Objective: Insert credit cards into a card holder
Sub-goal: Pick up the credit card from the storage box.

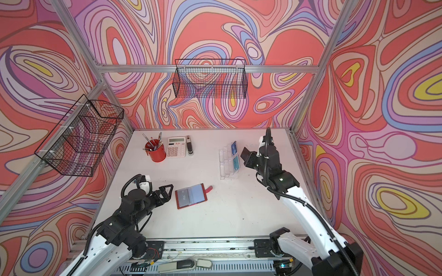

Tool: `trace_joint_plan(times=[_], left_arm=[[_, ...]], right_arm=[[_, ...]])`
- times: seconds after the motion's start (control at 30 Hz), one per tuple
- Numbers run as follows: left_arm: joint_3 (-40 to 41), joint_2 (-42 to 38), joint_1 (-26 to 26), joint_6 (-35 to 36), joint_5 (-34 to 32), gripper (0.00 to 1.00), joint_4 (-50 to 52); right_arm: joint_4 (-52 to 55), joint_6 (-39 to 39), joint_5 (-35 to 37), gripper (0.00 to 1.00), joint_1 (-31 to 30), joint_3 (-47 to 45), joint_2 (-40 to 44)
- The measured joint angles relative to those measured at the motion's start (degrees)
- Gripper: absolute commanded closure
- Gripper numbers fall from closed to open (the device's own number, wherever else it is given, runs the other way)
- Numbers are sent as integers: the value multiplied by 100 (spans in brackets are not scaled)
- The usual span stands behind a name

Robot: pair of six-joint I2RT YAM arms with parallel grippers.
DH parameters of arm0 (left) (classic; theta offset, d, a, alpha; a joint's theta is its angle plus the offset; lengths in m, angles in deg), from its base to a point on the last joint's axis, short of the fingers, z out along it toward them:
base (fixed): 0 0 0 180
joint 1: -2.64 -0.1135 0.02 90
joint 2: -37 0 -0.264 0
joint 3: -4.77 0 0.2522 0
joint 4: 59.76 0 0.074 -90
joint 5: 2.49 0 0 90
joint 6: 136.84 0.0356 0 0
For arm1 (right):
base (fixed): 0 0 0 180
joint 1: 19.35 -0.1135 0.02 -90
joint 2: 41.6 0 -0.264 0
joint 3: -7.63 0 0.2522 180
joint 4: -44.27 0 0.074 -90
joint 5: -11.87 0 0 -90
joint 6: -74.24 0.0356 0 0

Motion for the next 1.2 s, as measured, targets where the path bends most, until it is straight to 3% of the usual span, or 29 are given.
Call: trace_joint_plan(times=[0.1, 0.2, 0.4, 0.53, 0.73, 0.93, 1.2], left_arm=[[887, -431, 0, -573, 487, 22, -1117], [1370, -678, 0, -990, 710, 21, -1779], [1436, -507, 0, -1447, 929, 24, -2800], [1585, 289, 0, -1729, 1117, 26, -3755], [1611, 1932, 28, -1967, 1423, 34, -5115], [1598, 3147, 197, -2188, 1589, 41, -6500], [1528, 3709, 382, -2260, 1716, 77, -7420]], right_arm=[[-1196, 719, -122, 100, -437, -1187, 446], [-2203, 1233, 186, 100, -1438, -2017, 304], [-4520, 1937, 782, 100, -2940, -2496, -951], [-5849, 2262, 1215, 100, -3598, -2487, -2026], [-7193, 2531, 1486, 100, -4065, -2251, -3150], [-7696, 2651, 1676, 100, -4306, -2013, -3504], [-7954, 2900, 1668, 100, -4441, -1998, -3869]])
